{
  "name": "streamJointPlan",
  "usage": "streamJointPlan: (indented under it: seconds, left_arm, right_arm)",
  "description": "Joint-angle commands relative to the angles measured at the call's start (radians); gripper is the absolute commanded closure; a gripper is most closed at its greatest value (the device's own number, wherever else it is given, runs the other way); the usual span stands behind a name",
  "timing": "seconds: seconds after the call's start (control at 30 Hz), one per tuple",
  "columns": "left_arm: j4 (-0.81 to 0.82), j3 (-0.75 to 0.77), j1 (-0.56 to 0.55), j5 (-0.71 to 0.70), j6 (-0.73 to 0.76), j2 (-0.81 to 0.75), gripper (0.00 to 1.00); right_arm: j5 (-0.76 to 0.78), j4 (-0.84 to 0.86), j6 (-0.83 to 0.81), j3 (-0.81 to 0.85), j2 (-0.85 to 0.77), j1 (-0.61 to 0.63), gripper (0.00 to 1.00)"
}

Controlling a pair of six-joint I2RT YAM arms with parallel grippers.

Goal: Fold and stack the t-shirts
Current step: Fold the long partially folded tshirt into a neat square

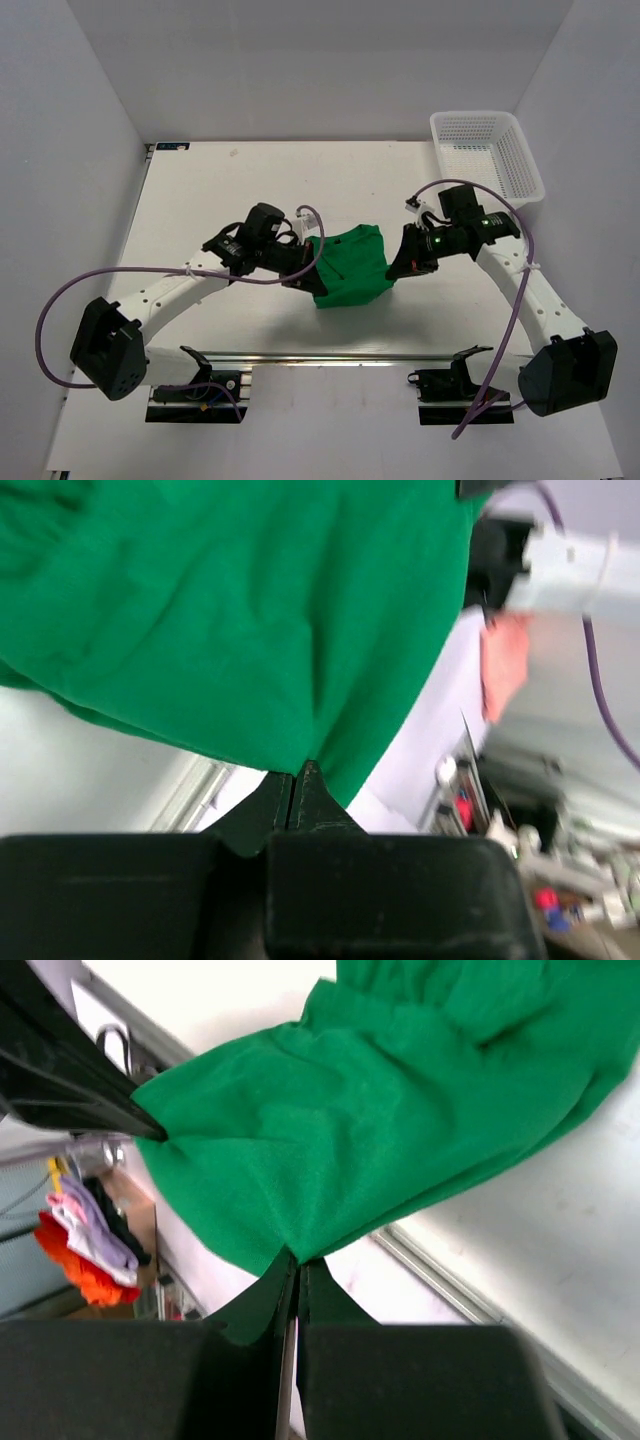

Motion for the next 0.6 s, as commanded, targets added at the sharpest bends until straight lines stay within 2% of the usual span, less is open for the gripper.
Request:
streamJointPlan:
  seconds: [0.0, 0.13, 0.33, 0.57]
  left_arm:
    - [-0.056, 0.086, 0.031, -0.128, -0.004, 0.006, 1.0]
    - [-0.076, 0.135, 0.055, -0.165, -0.004, 0.038, 1.0]
    - [-0.076, 0.172, 0.1, -0.199, 0.006, 0.089, 1.0]
    - [0.031, 0.172, 0.167, -0.199, -0.057, 0.168, 1.0]
  right_arm:
    - [0.028, 0.092, 0.052, 0.062, 0.025, -0.007, 1.0]
    - [0.09, 0.16, 0.079, 0.057, 0.078, -0.008, 1.0]
    - [0.075, 0.247, 0.095, 0.085, 0.167, -0.011, 1.0]
    - [0.137, 0.282, 0.116, 0.157, 0.294, -0.014, 1.0]
